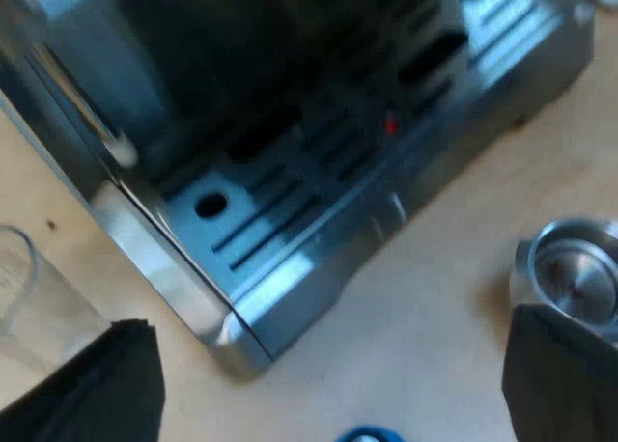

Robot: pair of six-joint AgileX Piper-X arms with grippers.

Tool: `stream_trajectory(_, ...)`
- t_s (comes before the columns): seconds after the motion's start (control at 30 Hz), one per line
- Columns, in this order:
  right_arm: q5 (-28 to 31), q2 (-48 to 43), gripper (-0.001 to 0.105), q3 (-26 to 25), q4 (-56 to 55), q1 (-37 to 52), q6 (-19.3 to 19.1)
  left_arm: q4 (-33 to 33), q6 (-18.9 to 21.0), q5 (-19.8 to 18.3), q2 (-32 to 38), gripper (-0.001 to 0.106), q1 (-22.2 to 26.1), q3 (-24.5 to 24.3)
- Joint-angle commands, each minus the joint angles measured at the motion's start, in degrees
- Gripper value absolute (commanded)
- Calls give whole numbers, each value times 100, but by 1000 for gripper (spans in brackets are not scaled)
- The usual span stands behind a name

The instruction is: Grind coffee beans and then tamp

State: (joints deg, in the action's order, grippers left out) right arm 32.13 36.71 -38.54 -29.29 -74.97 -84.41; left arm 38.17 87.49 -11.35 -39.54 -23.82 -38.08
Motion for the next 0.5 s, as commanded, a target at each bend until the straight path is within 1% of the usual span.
stream_trajectory(0.03, 47, -15, 68, -265, -317, 14, -65, 105, 51, -17, 168, 73, -12, -283)
stream_trajectory(0.17, 123, 57, 68, -560, -450, 14, -215, 138, 51, -17, 230, 73, -12, -687)
stream_trajectory(0.27, 154, 220, 68, -786, -453, 26, -421, 153, 51, -51, 230, 73, -12, -920)
stream_trajectory(0.3, 154, 264, 68, -838, -453, 40, -429, 153, 51, -78, 230, 73, -12, -961)
stream_trajectory(0.4, -152, 518, 68, -1093, -497, 341, -412, 182, 51, -186, 230, 73, -12, -1122)
stream_trajectory(0.5, -639, 757, 68, -1370, -599, 887, -413, 158, 51, -228, 230, 73, -12, -1179)
